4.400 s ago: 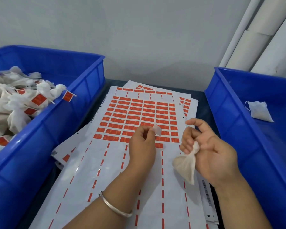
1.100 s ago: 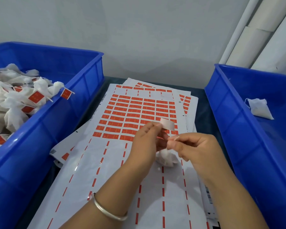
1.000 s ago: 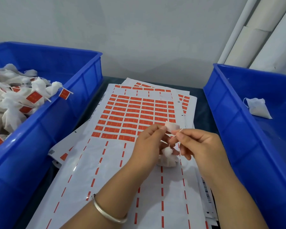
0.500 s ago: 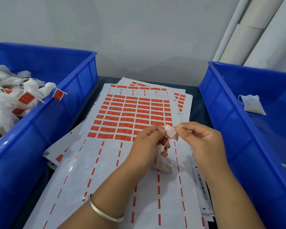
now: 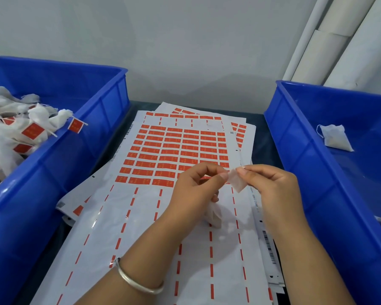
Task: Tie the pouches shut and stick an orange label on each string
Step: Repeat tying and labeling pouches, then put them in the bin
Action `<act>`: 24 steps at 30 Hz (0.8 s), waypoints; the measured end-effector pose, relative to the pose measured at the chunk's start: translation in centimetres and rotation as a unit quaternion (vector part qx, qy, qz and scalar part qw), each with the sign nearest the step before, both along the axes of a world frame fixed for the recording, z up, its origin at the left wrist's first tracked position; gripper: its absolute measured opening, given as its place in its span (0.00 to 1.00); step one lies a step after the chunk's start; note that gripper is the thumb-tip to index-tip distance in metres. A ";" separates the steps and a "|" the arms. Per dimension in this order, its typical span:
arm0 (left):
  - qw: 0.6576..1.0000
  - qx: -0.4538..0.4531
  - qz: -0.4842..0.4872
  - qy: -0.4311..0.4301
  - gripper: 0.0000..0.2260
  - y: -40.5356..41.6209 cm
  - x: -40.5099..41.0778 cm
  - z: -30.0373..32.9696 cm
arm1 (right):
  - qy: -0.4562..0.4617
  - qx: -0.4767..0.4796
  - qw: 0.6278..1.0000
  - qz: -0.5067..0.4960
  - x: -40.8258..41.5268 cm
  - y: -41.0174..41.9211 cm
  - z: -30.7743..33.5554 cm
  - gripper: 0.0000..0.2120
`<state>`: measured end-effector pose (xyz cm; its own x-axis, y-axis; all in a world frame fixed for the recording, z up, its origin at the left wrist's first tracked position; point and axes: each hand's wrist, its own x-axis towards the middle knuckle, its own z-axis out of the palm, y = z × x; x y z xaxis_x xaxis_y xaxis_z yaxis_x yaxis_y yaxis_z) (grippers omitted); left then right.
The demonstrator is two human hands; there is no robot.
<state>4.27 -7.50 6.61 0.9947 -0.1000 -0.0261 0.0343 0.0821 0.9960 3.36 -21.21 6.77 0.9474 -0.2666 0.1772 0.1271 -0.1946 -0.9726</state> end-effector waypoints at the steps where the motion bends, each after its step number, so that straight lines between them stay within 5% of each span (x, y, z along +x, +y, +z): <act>1: 1.000 0.007 -0.007 -0.016 0.08 0.1 -0.1 -0.1 | 0.006 0.018 1.000 -0.004 0.0 -0.1 -0.1 0.08; 7: 0.980 0.124 -0.022 -0.156 0.11 0.0 -0.5 -0.3 | 0.064 0.099 0.993 -0.009 0.3 -0.4 -0.2 0.04; 17: 0.949 0.222 -0.029 -0.224 0.09 0.0 -0.3 -0.8 | 0.070 0.118 0.990 0.000 0.4 -0.4 -0.2 0.05; 24: 0.970 0.157 -0.005 -0.186 0.04 -0.1 -0.3 -0.8 | 0.026 0.063 0.996 0.061 -0.2 0.1 0.2 0.06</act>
